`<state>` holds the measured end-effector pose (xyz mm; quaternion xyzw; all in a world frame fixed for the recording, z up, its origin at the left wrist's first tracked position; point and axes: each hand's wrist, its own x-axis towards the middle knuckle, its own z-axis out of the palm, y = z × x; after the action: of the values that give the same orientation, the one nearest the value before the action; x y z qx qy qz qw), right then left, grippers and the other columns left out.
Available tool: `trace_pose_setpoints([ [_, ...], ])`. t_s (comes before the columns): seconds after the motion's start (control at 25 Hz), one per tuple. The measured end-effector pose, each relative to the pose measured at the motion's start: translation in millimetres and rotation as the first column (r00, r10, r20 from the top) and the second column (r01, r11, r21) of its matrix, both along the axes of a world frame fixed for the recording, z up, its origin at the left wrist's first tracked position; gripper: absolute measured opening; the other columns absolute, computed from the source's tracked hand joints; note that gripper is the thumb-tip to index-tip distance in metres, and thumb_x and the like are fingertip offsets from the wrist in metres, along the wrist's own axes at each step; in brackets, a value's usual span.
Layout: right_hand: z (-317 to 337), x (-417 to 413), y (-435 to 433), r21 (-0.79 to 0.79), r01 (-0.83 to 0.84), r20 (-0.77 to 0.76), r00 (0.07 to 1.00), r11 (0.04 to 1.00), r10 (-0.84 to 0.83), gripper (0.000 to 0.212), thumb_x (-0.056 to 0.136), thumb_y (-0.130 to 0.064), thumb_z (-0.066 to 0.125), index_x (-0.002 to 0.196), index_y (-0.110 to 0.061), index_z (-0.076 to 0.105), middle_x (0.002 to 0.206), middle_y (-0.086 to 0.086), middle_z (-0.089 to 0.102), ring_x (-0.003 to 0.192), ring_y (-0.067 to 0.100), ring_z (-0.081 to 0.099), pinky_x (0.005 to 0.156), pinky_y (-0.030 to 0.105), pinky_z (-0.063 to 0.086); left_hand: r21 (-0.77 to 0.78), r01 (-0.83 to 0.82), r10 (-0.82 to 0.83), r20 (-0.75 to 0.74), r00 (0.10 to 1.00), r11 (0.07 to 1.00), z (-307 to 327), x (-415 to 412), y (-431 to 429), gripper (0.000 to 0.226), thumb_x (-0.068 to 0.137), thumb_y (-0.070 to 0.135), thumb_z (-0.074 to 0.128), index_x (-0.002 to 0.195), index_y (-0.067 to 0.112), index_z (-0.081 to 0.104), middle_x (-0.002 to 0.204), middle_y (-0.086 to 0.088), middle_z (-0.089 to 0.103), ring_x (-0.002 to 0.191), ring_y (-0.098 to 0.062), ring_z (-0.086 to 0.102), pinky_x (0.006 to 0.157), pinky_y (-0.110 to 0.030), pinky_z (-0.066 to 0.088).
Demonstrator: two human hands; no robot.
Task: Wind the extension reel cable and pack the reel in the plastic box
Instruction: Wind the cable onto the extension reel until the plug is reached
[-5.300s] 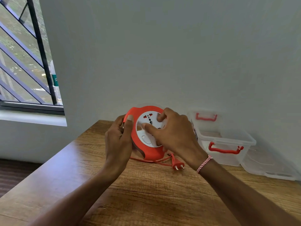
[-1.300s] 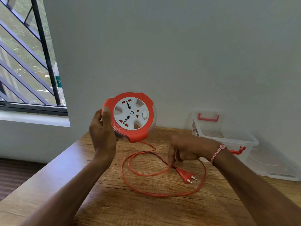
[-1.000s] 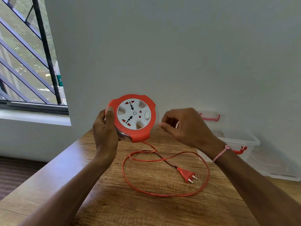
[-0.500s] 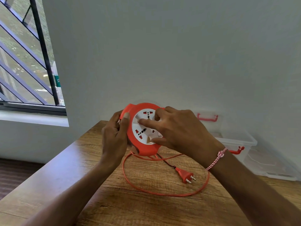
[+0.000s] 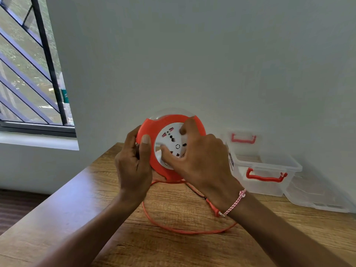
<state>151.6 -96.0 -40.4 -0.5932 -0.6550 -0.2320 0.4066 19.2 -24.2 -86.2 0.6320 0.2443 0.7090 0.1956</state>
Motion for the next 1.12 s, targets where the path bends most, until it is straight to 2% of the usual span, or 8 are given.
trace_pose_setpoints([
  [0.08,0.3,-3.0,1.5,-0.103,-0.085,-0.306,0.951,0.991,0.05,0.059,0.081,-0.068,0.067,0.119,-0.027,0.048,0.106,-0.004,0.072,0.078,0.012,0.072,0.059,0.017,0.058,-0.001,-0.013,0.013,-0.009,1.0,1.0,-0.5,0.3,-0.4,0.051,0.098,0.063,0.037,0.135,0.03,0.05,0.099,0.046,0.064,0.084,0.013,0.07,0.064,-0.009,0.056],
  [0.16,4.2,1.8,2.4,-0.124,-0.078,-0.292,0.956,0.989,0.039,0.057,0.081,-0.068,0.066,0.118,-0.029,0.048,0.104,-0.005,0.072,0.077,0.011,0.071,0.062,0.016,0.057,-0.016,-0.02,0.019,-0.013,1.0,1.0,-1.0,-0.3,2.4,0.051,0.097,0.064,0.037,0.135,0.032,0.049,0.098,0.047,0.064,0.083,0.011,0.071,0.063,-0.01,0.056],
  [0.28,11.7,13.7,2.9,-0.018,-0.041,0.163,0.986,0.999,0.044,0.054,0.086,-0.063,0.064,0.124,-0.026,0.048,0.103,-0.004,0.07,0.073,0.014,0.07,0.059,0.022,0.054,-0.052,-0.031,0.031,-0.007,1.0,0.998,-2.2,-1.1,7.6,0.042,0.099,0.062,0.04,0.132,0.038,0.05,0.097,0.044,0.066,0.081,0.007,0.072,0.061,-0.014,0.058],
  [0.4,17.2,27.2,5.2,-0.024,-0.036,0.593,0.804,0.999,0.043,0.057,0.088,-0.049,0.071,0.136,-0.027,0.051,0.115,0.007,0.063,0.088,0.023,0.069,0.053,0.025,0.05,-0.102,-0.01,0.011,0.01,1.0,0.995,-3.8,-2.7,11.7,0.028,0.103,0.052,0.043,0.127,0.04,0.052,0.095,0.04,0.068,0.083,0.004,0.074,0.062,-0.017,0.059],
  [0.6,11.0,38.6,11.3,-0.03,0.052,0.729,0.684,0.998,-0.014,0.081,0.076,-0.045,0.083,0.146,-0.031,0.047,0.121,0.017,0.065,0.093,0.031,0.072,0.055,0.034,0.058,-0.159,0.054,-0.053,0.011,0.999,0.986,-1.8,-3.2,12.0,0.04,0.097,0.049,0.043,0.13,0.029,0.054,0.094,0.041,0.069,0.084,0.003,0.075,0.062,-0.015,0.058],
  [0.72,11.3,40.8,14.6,0.026,-0.027,0.715,0.699,0.999,0.0,0.074,0.072,-0.046,0.087,0.138,-0.029,0.058,0.105,0.015,0.072,0.08,0.03,0.074,0.053,0.032,0.057,-0.146,0.085,-0.091,-0.031,0.995,0.986,-1.9,-2.2,8.5,0.041,0.097,0.046,0.043,0.132,0.027,0.054,0.093,0.04,0.07,0.08,0.003,0.075,0.06,-0.015,0.059],
  [0.88,8.5,37.8,11.8,0.032,-0.062,0.592,0.805,0.998,0.031,0.062,0.082,-0.061,0.07,0.133,-0.027,0.061,0.092,0.007,0.077,0.065,0.024,0.071,0.057,0.025,0.05,-0.115,0.057,-0.064,-0.055,0.996,0.992,-1.5,-0.3,5.3,0.037,0.101,0.045,0.043,0.132,0.029,0.053,0.094,0.042,0.068,0.081,0.007,0.073,0.061,-0.013,0.058],
  [1.12,-1.2,21.6,9.9,-0.029,-0.084,0.09,0.992,0.996,0.086,0.063,0.079,-0.073,0.064,0.117,-0.023,0.057,0.094,-0.002,0.073,0.069,0.017,0.067,0.059,0.027,0.057,-0.067,0.019,-0.025,-0.08,0.996,0.998,-0.5,0.2,1.2,0.027,0.102,0.051,0.044,0.128,0.048,0.051,0.094,0.038,0.069,0.08,0.003,0.074,0.061,-0.02,0.061],
])
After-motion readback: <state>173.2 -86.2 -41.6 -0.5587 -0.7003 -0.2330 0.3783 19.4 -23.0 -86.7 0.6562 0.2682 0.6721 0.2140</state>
